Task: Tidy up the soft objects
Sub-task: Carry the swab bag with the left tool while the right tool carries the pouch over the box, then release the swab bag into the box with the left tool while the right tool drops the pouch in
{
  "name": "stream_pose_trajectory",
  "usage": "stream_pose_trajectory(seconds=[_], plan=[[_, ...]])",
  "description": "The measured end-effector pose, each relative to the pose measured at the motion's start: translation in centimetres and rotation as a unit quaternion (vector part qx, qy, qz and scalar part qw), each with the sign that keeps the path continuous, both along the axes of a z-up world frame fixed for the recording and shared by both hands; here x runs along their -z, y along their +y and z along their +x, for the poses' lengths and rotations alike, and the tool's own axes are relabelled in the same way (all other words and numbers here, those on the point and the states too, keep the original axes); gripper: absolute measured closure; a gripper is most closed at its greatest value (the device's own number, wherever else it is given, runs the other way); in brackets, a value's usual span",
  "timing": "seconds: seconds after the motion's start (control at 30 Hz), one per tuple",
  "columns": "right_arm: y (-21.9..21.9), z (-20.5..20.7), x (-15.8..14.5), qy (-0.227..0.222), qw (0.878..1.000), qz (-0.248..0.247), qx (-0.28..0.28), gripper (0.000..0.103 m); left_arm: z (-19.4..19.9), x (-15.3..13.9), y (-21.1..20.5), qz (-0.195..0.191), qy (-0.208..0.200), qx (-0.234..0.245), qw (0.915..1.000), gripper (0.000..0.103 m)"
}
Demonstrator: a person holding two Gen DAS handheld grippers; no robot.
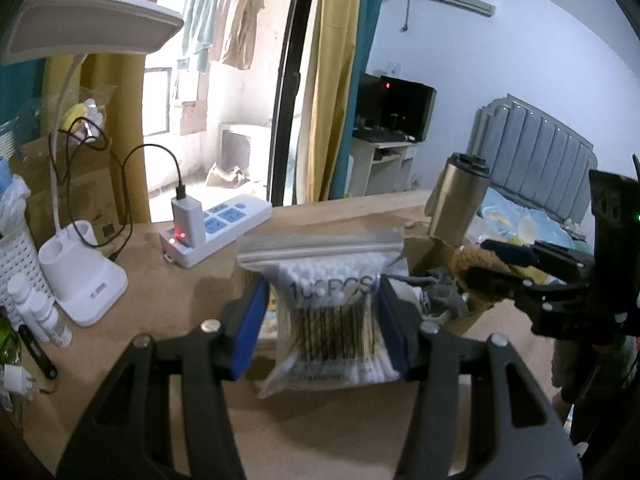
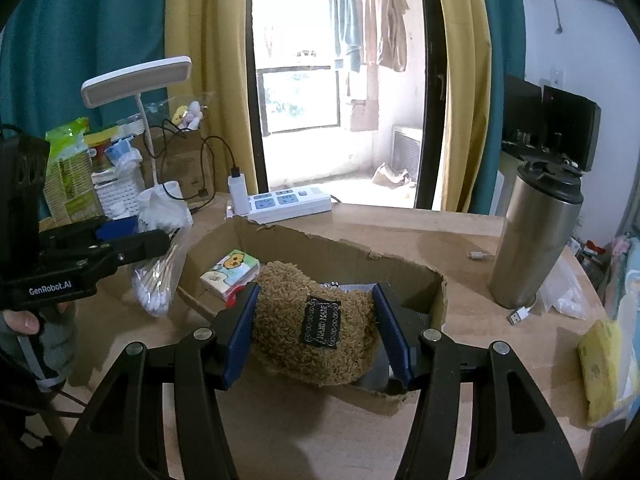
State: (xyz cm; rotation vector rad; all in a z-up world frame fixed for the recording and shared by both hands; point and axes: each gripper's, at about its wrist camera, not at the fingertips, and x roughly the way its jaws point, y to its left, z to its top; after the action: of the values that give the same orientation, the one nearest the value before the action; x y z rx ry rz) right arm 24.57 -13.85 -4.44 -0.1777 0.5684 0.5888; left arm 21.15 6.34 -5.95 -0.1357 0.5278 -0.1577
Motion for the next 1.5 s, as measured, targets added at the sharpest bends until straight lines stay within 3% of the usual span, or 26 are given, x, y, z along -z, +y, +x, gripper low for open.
stream_pose_trajectory(seconds=[0.23, 0.87, 1.2, 1.33, 1.5], plan=[[0.5, 2.0, 0.0, -0.002, 1.000, -0.003, -0.005, 0.043, 2.7, 0.2, 0.0, -0.025, -0.001, -0.001, 0.9997, 0.049], [3.5, 7.2, 0.7, 0.021, 1.000, -0.003, -0.015, 0.043, 7.9, 1.3, 0.3, -0.038, 0.022, 0.003, 0.9990, 0.048], [3.7, 8.6, 2.4, 0.040, 0.999, 0.008, -0.005, 0.042, 10.2, 4.1, -0.4, -0.036, 0.069, 0.008, 0.9969, 0.047], [3.9, 8.8, 2.8, 0.045, 0.999, 0.007, -0.004, 0.037, 10.5, 4.8, -0.5, -0.032, 0.083, 0.005, 0.9960, 0.038], [3.5, 8.6, 2.3, 0.040, 0.999, 0.016, -0.002, 0.035, 9.9, 4.0, -0.4, -0.041, 0.069, 0.005, 0.9968, 0.028]])
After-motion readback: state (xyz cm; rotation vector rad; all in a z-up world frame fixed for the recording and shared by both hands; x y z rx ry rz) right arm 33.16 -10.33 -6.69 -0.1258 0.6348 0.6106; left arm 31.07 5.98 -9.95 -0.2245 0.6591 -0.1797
